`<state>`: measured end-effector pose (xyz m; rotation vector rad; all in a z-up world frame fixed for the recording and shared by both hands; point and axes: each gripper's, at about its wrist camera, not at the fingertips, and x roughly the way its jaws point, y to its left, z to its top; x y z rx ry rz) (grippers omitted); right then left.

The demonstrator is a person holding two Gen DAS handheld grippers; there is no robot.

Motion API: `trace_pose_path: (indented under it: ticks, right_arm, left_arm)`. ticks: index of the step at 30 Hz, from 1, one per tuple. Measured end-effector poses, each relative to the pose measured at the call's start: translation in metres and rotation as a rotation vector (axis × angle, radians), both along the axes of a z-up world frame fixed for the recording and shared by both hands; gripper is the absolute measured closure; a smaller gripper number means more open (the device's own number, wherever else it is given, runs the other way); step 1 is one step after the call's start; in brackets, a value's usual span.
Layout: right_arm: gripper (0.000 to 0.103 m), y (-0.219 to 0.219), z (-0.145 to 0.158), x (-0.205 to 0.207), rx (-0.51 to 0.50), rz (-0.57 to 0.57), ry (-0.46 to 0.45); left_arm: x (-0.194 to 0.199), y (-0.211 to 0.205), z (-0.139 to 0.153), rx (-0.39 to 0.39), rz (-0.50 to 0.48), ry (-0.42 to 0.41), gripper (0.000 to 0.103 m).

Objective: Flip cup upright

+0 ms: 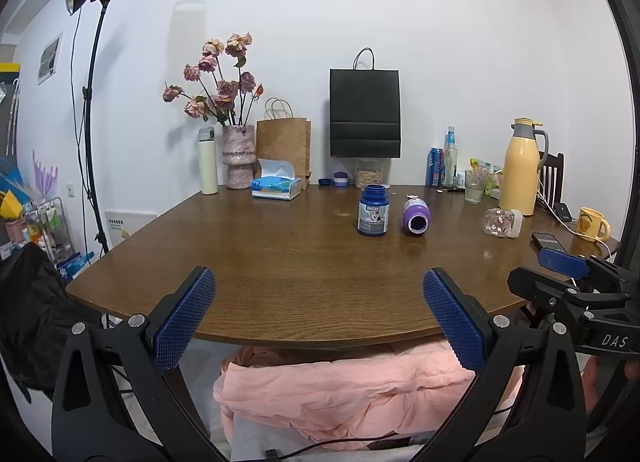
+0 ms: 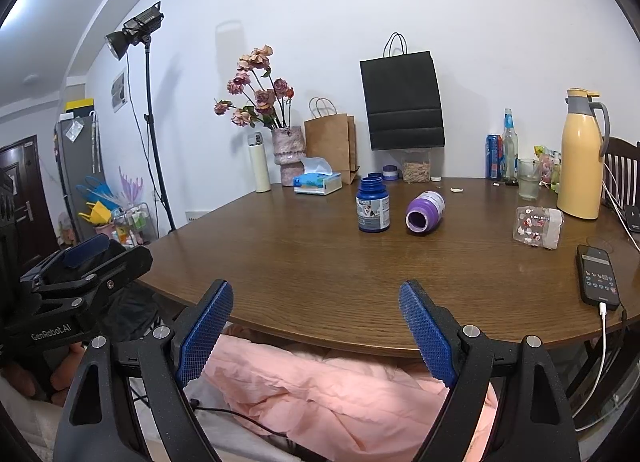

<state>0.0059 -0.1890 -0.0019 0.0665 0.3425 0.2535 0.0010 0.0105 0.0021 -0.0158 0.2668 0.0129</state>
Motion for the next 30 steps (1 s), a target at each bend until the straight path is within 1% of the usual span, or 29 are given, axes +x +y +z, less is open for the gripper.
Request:
trace_pose_path:
  ticks: [11,30]
  right_arm:
    - [0.014,-0.0008,-0.0008,0.0005,-0.003,0.002,0.006]
    - [0.014,-0.0008,-0.0009,0.0007,-0.003,0.005,0.008]
  left_arm:
    - [0.0012,0.0015,-0.0012,-0.006,-0.004,0.009,0.0]
    - [0.0013,-0.0013,-0.0041,0.001,-0.005,0.002,0.0]
